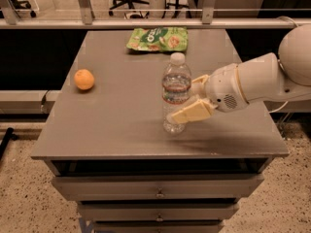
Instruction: Knock water bottle over
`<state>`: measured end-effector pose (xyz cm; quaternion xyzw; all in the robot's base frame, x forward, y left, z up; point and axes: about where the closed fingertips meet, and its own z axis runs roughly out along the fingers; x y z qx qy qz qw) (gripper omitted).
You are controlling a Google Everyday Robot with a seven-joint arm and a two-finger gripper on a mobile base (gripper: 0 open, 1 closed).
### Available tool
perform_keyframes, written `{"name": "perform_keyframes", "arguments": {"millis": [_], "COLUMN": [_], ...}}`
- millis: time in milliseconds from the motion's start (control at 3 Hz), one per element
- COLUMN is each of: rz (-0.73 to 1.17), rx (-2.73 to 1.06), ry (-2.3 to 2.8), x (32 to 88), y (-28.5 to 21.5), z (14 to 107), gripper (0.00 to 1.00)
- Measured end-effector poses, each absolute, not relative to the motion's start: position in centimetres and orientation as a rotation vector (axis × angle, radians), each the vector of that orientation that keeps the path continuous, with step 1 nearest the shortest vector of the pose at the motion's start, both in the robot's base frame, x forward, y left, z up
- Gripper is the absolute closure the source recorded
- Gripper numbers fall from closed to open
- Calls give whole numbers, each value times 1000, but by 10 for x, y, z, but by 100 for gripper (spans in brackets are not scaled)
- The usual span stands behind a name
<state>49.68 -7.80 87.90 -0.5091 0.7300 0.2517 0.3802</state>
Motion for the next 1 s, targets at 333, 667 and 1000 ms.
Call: {"name": "perform_keyframes", "arguments": {"millis": [333, 667, 1000], "rz": [639, 612, 519], "rx": [-1300, -1310, -1448], "ry": [1862, 1865, 1931], "x": [506, 516, 546], "y": [-74, -76, -88], "z": [883, 889, 890], "gripper": [69, 92, 100]}}
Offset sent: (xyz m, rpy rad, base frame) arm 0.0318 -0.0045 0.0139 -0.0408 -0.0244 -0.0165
